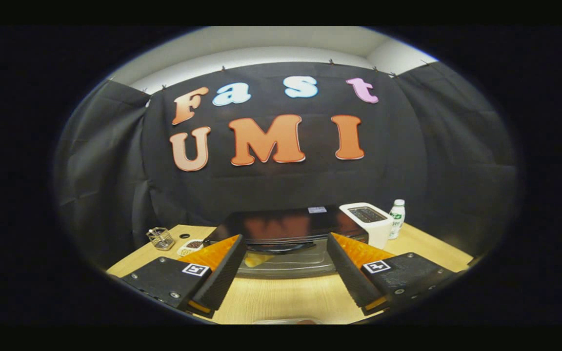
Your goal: Open the toaster oven, put the food inside, and close the toaster oven door.
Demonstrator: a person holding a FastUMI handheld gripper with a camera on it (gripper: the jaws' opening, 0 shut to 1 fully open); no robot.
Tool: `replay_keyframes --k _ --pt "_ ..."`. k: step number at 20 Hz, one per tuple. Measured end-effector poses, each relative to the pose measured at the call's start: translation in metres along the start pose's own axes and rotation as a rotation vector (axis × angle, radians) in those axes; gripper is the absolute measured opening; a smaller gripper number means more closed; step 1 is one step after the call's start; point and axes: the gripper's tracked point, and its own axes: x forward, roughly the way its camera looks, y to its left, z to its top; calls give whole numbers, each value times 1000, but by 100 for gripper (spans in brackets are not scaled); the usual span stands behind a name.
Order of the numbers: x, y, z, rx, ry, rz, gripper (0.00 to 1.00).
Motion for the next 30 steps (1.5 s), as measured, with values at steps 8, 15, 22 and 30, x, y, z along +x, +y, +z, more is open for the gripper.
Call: replay_keyframes --k 8,15,22,30 --pt "-64 -10 39 -41 -79 -5 99" --pt "-88 -17 53 -20 -123 -10 99" --pt "-100 -29 51 4 -122 -12 99" --pt "-103 -39 45 25 -109 -15 99"
